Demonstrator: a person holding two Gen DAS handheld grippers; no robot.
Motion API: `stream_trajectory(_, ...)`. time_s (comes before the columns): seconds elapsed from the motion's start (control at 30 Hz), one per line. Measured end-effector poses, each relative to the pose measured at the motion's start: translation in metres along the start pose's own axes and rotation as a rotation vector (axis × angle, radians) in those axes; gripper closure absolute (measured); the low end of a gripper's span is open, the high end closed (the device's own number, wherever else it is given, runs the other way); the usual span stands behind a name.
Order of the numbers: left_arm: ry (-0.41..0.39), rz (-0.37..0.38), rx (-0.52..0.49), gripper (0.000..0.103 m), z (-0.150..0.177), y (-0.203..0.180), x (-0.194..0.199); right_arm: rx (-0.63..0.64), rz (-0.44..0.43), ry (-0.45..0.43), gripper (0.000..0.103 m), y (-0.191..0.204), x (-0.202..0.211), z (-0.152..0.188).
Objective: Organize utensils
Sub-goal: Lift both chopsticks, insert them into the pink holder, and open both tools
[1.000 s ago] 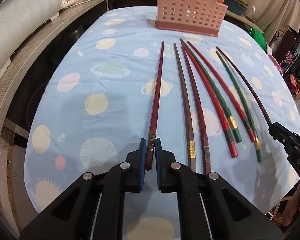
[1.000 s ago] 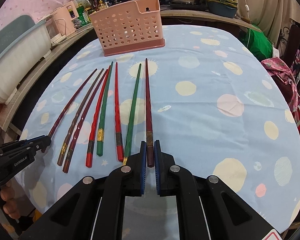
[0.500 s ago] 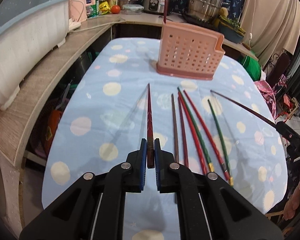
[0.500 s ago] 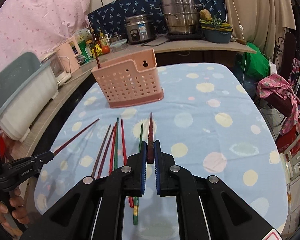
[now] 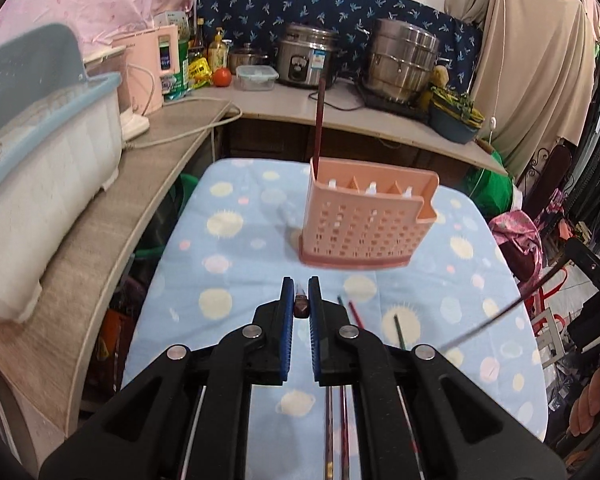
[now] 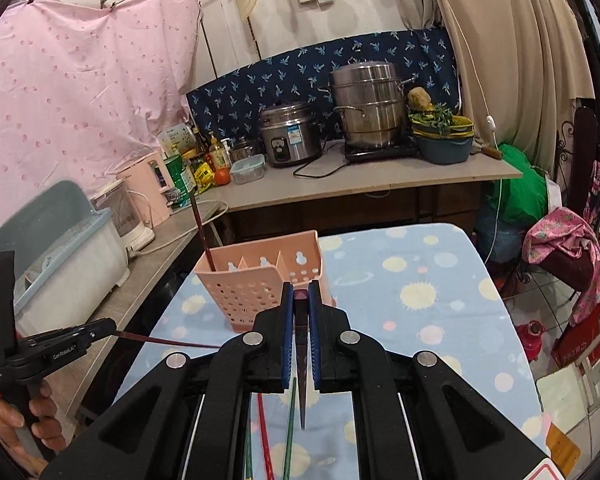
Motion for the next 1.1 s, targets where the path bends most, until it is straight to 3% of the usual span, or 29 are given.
stream_trajectory(0.37,-0.150,-0.007,-0.018,0.096,-0.098,-0.013,0.021,-0.066,-0.078,-0.133,0.096,0.007,-0.014,-0.090)
stream_trajectory(0.7,-0.354,0.003,0.000,0.096,-0.198,-0.027,0.058,-0.112,-0.136,-0.246,0.096,0.027,-0.037,-0.164)
stream_trajectory(0.87,-0.397,0.005,0.016,0.096,-0.218,-0.029,0.046,-0.099,-0.128,-0.231,0.096,0.035,-0.064,-0.170)
stream_trajectory(1.1,-0.335,-0.006,0.028,0.096,-0.203,-0.027,-0.011,-0.078,-0.098,-0.140,0.096,0.033,-0.109,-0.137)
Point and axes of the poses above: each gripper's, at about its wrist camera, not at the fingertips, and x roughly against the way its jaws point, y to its left, z to its underside, the point moved 10 cm from there along -x, roughly the way its jaws point
